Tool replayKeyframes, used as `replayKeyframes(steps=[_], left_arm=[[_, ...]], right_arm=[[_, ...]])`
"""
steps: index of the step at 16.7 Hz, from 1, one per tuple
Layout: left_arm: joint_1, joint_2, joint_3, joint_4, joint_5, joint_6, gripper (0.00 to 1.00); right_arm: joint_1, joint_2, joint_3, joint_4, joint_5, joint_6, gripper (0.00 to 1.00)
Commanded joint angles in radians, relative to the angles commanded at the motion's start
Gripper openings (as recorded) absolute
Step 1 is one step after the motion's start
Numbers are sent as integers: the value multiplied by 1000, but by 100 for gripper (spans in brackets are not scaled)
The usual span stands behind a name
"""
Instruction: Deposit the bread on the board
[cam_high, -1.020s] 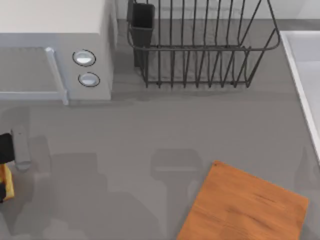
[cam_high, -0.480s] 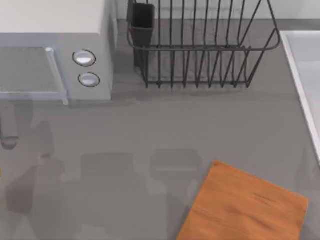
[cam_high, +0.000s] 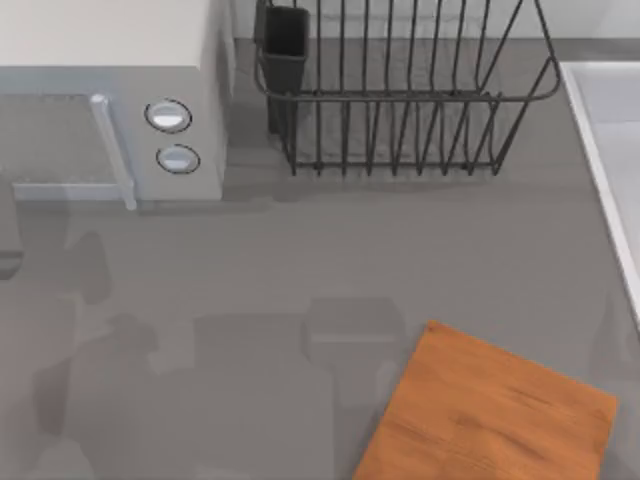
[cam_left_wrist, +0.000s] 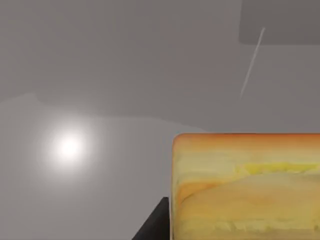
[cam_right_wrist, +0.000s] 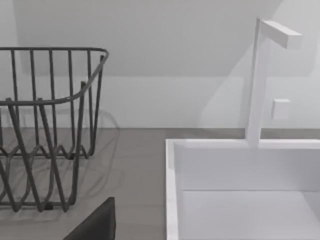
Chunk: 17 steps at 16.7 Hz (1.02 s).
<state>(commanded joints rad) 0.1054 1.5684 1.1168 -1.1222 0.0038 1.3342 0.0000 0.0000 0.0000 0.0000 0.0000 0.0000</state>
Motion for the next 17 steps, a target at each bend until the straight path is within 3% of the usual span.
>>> replayKeyframes(steps=[4, 8, 12, 17], left_arm=[[-23, 14, 2, -11, -2, -50, 0], [-117, 67, 16, -54, -10, -261, 0], [-263, 146, 47, -117, -24, -620, 0], [-484, 264, 111, -203, -41, -1201, 0]], right_arm=[[0, 0, 0, 0, 0, 0, 100], [0, 0, 0, 0, 0, 0, 100], [0, 0, 0, 0, 0, 0, 100], [0, 0, 0, 0, 0, 0, 100]])
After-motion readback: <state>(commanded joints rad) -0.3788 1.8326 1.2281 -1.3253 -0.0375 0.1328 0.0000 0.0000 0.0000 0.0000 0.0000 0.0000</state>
